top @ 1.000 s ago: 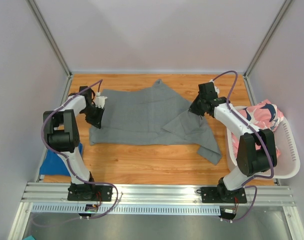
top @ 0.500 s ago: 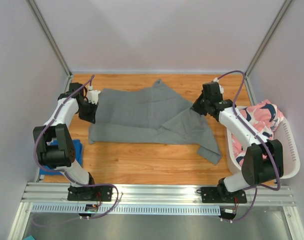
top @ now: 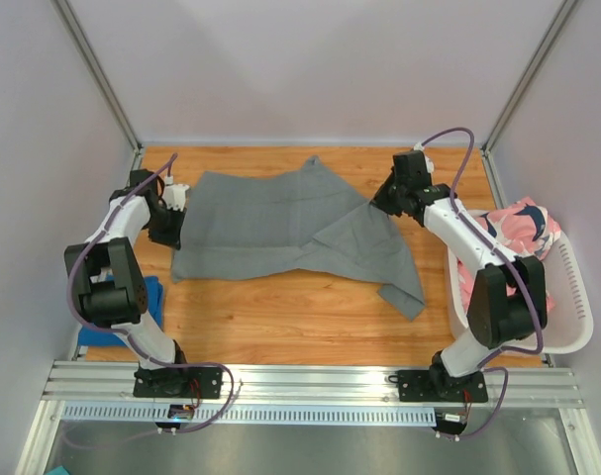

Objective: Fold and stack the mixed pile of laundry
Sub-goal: Fold the shirt.

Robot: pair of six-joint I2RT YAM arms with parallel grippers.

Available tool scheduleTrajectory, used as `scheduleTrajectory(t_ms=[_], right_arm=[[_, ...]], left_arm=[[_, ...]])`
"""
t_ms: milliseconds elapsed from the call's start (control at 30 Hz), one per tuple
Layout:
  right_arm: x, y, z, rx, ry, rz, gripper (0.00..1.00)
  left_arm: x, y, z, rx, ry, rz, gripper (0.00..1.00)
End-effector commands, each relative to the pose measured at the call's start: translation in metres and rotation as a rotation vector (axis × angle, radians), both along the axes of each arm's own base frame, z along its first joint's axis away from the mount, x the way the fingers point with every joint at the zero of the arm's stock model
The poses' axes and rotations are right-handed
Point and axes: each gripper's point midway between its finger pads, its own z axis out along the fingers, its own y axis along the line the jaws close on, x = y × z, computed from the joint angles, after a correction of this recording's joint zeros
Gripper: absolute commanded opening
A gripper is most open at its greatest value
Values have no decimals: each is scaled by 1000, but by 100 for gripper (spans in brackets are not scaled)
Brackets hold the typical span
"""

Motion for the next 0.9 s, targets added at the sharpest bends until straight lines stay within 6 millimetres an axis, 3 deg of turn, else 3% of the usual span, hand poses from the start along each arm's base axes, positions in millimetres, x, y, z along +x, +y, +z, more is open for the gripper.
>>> scheduleTrajectory(t_ms=[0,33,67,100,167,200,400,533,600,633,700,867], right_arm=[[24,14,2,-2,-35,42,0],[22,16,-5,-8,-11,48,0],[23,17,-8,-14,-2,57,9],[22,19,-13,-20,21,66,18],[21,20,-11,-51,21,93,45],[23,23,1,-77,-8,104,49],[-12,9,30,-353,12,161,68],[-73,-24,16,-422,143,147,65],[-95,-37,9,-437,178,122,56],[-114,-45,2,-429,200,103,45],[-130,-51,-7,-426,221,88,38],[-155,-52,-30,-344,250,30,48]], left_arm=[[16,1,-5,-23,-9,14,1],[16,1,-11,-22,11,14,5],[16,3,-12,-15,14,15,11],[17,8,-14,7,19,22,29],[17,12,-12,32,18,35,43],[17,16,-10,51,20,43,49],[1,15,16,66,10,37,54],[-38,2,27,36,39,-15,55],[-63,-7,19,8,99,-36,53],[-71,-10,18,11,107,-51,52],[-89,-13,7,29,149,-76,52],[-103,-29,-8,48,141,-225,54]])
